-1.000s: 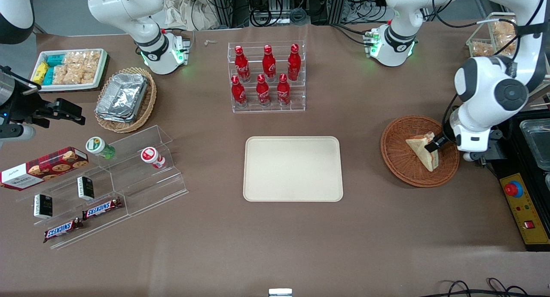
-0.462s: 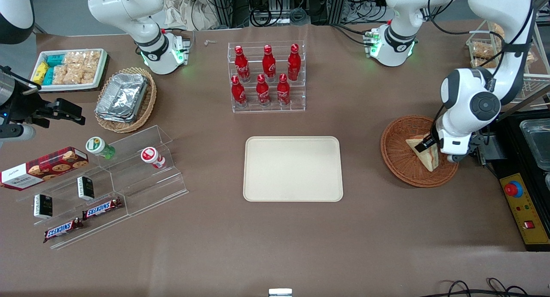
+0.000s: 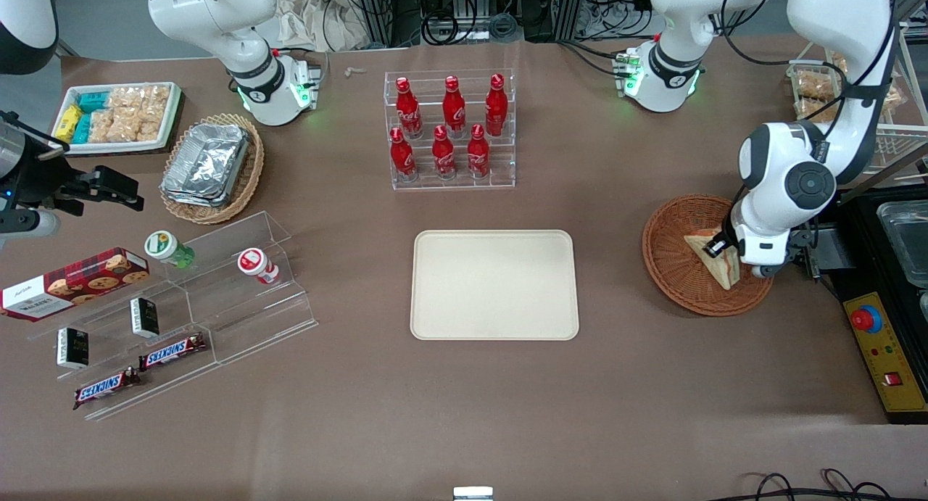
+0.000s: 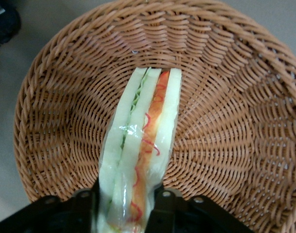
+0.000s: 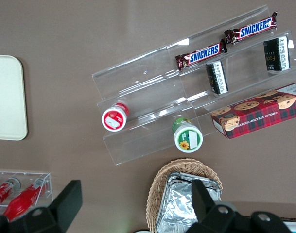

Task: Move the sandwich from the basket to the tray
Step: 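Close the left gripper on the sandwich and lift it from the basket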

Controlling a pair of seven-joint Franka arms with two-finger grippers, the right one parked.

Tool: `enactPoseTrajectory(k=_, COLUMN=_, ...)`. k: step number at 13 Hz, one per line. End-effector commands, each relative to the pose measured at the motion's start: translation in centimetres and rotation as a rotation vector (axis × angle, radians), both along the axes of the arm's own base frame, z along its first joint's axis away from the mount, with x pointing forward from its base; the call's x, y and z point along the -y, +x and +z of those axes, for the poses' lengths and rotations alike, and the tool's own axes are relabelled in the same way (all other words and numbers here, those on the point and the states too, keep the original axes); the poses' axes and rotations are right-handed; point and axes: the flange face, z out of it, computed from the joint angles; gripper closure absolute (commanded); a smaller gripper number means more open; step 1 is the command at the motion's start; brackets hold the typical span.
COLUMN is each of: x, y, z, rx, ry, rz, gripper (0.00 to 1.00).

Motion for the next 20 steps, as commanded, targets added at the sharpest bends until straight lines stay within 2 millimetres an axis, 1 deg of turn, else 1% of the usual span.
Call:
enactPoseTrajectory(k=1, x=0.5, y=0.4, z=0.8, rx=0.044, ry=0.025, rz=0.028, gripper=1.0)
enactPoseTrajectory(k=3, x=0.4, y=0.8, z=3.0, rx=0.043, ry=0.037, rz=0.026, gripper=1.0)
enactPoseTrajectory(k=4, x=0.2, y=1.2, z=5.3, rx=0.028, ry=0.05, rz=0.023, gripper=1.0)
enactPoseTrajectory(k=5, x=0.4, y=2.0, z=8.4, rx=0.008, ry=0.067, rz=0.029, gripper=1.0)
enactPoseTrajectory(k=7, x=1.8, y=4.1, z=14.9, rx=-0.073, ry=0.078, rz=-0.008, gripper=1.0)
enactPoseTrajectory(k=8, x=2.3, y=4.7, z=18.2, rx=-0.098, ry=0.08, rz=-0.031, gripper=1.0)
enactPoseTrajectory(k=9, x=3.2, y=5.1, z=21.1, rx=-0.108, ry=0.058, rz=-0.06, gripper=1.0)
enactPoseTrajectory(k=10, x=4.7, y=5.5, z=24.2, rx=-0.093, ry=-0.014, rz=-0.09, gripper=1.0)
enactPoseTrajectory(k=11, x=5.8, y=5.6, z=26.7, rx=-0.093, ry=-0.069, rz=-0.123, gripper=1.0)
enactPoseTrajectory(k=12, x=7.6, y=5.7, z=28.8, rx=-0.084, ry=-0.091, rz=-0.179, gripper=1.0)
enactPoseTrajectory(k=13, x=9.9, y=5.7, z=30.3, rx=-0.071, ry=-0.111, rz=-0.257, gripper=1.0)
enactPoseTrajectory(k=14, x=12.3, y=5.7, z=30.8, rx=-0.069, ry=-0.123, rz=-0.338, gripper=0.99)
enactPoseTrajectory(k=15, x=14.7, y=5.3, z=30.7, rx=-0.071, ry=-0.133, rz=-0.382, gripper=1.0)
enactPoseTrajectory(k=16, x=16.6, y=5.3, z=29.6, rx=-0.081, ry=-0.151, rz=-0.412, gripper=1.0)
enactPoseTrajectory(k=17, x=19.0, y=5.4, z=28.1, rx=-0.09, ry=-0.167, rz=-0.454, gripper=1.0)
enactPoseTrajectory(k=18, x=21.7, y=5.9, z=25.9, rx=-0.085, ry=-0.191, rz=-0.495, gripper=1.0)
enactPoseTrajectory(k=20, x=26.9, y=7.1, z=19.7, rx=-0.09, ry=-0.227, rz=-0.574, gripper=0.98)
